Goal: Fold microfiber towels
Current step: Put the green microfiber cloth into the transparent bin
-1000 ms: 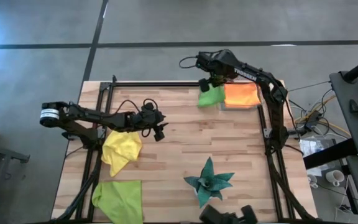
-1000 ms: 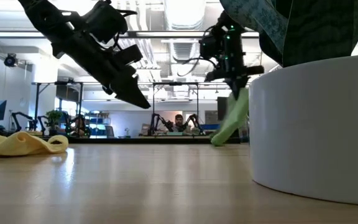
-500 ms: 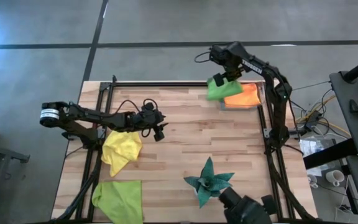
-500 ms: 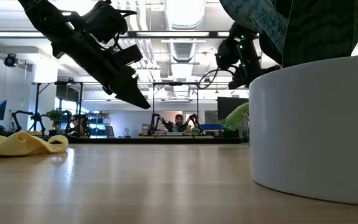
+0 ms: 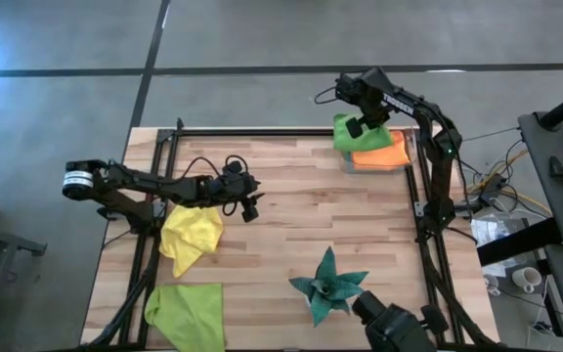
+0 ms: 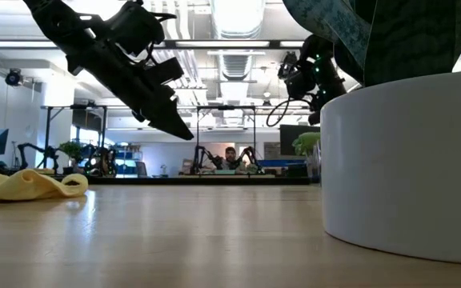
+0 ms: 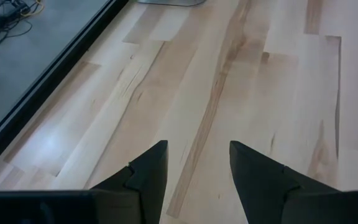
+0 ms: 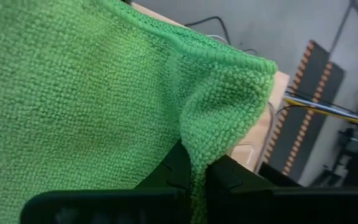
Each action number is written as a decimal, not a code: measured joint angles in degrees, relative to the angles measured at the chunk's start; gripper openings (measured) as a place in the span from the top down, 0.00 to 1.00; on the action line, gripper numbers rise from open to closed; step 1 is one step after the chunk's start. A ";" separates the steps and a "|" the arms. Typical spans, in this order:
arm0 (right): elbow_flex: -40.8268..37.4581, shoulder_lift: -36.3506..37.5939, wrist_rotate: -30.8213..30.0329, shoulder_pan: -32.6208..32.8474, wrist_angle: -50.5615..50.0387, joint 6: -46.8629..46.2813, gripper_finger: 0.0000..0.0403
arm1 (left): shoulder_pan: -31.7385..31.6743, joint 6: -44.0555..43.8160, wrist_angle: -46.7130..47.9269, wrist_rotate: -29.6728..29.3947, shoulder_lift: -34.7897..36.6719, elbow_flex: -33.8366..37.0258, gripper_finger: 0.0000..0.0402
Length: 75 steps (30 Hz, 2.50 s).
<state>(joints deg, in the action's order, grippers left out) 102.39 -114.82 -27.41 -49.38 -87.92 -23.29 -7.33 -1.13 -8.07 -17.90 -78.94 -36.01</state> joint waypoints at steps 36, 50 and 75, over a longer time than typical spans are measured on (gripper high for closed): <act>-22.18 8.30 -3.21 -7.70 11.56 7.73 0.85 | 0.00 -0.13 0.22 0.10 0.00 0.00 0.61; -17.35 14.66 -1.66 -0.75 12.88 12.55 0.49 | -0.04 -0.20 1.44 0.26 0.00 0.00 0.61; -21.53 6.33 19.31 4.26 25.88 -2.97 0.48 | 0.00 -0.02 1.41 -0.01 0.00 0.00 0.61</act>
<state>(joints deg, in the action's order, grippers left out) 80.86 -108.49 -8.11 -45.12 -62.04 -26.26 -7.33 -1.15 -6.66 -17.91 -78.94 -36.01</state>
